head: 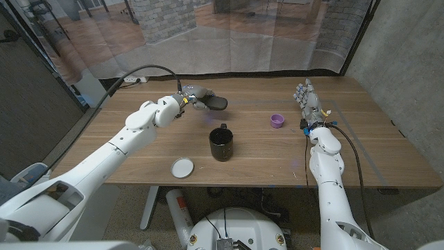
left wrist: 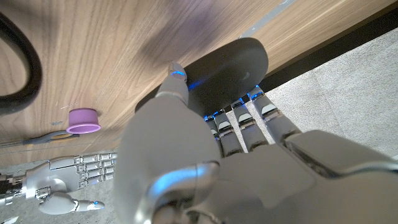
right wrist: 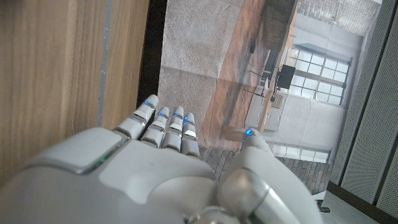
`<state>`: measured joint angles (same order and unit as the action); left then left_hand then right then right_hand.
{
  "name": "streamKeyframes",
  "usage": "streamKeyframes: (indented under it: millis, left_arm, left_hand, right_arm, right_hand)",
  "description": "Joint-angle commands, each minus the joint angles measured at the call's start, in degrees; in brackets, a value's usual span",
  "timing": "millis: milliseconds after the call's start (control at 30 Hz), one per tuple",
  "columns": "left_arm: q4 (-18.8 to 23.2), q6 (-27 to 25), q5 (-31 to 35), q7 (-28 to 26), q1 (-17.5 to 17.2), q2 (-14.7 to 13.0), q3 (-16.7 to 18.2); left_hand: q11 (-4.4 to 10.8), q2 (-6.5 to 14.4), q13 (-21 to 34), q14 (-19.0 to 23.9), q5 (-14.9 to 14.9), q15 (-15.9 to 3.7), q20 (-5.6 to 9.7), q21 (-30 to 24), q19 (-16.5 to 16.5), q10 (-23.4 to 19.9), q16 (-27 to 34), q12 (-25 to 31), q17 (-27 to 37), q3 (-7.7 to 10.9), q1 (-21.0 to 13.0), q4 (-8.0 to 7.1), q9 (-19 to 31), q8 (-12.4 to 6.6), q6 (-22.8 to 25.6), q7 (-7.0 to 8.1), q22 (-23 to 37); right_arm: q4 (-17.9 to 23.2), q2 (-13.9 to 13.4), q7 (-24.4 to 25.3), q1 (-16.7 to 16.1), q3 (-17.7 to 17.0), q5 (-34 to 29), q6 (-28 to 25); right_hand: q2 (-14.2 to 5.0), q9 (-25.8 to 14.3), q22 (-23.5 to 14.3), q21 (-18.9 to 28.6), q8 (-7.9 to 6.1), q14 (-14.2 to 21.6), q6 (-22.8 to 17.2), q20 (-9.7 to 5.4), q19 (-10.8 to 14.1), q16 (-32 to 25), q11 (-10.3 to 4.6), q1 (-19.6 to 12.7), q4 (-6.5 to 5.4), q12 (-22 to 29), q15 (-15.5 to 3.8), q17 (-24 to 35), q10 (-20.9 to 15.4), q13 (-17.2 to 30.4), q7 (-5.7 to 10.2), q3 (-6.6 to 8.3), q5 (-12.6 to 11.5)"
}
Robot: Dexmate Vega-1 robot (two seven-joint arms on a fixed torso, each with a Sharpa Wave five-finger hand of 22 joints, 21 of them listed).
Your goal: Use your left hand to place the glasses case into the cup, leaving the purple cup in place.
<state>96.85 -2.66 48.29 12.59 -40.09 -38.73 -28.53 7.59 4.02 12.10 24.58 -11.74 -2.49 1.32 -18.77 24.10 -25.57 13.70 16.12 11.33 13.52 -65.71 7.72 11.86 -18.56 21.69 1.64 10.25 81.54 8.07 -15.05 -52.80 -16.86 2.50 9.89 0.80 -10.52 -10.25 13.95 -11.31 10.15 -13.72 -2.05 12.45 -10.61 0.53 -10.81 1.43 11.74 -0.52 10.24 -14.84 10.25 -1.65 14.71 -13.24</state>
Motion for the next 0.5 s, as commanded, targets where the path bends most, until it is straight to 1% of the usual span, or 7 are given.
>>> streamKeyframes:
  millis: [33,233,500]
  left_arm:
    - [3.17,-0.38,-0.15,-0.18,-2.51,-1.66,2.53]
    - [4.37,-0.12,-0.72,-0.55,-3.49,-1.89,3.59]
    - [6.37,0.54,-0.31,-0.44,-4.11,-2.13,4.01]
  left_hand:
    - [0.09,0.56,0.21,0.26,0.21,-4.5,0.04,0.25,-0.11,-0.64,-0.38,-0.18,0.12,0.41,-0.35,-0.45,0.2,0.19,0.76,-0.01,0.34]
    - [0.19,0.57,0.22,0.44,0.27,-4.46,0.09,0.3,-0.07,-0.91,-0.41,-0.21,0.12,0.39,-0.34,-0.47,0.21,0.22,0.95,0.11,0.34]
    - [0.14,0.57,0.24,0.56,0.35,-4.48,0.14,0.37,-0.02,-0.99,-0.49,-0.35,0.11,0.35,-0.31,-0.51,0.21,0.27,1.19,0.06,0.35]
  right_arm:
    - [-0.18,0.05,0.2,0.29,0.31,0.01,0.38]
    - [0.01,0.06,0.27,0.18,0.3,0.12,0.25]
    - [0.17,-0.02,0.13,0.03,0.24,0.35,0.37]
  right_hand:
    - [-0.59,-0.21,-0.3,-0.32,0.08,0.42,-0.39,-1.12,0.42,-0.35,-0.07,-0.04,0.27,0.24,0.08,0.27,-0.43,0.13,0.17,0.01,0.04]
    - [-0.61,-0.21,-0.31,-0.35,0.09,0.49,-0.38,-1.13,0.49,-0.35,-0.05,-0.03,0.28,0.24,0.05,0.27,-0.46,0.13,0.15,-0.01,0.05]
    - [-0.63,-0.21,-0.31,-0.41,0.1,0.6,-0.37,-1.14,0.52,-0.37,-0.08,-0.01,0.31,0.24,-0.04,0.28,-0.5,0.13,0.17,-0.03,0.06]
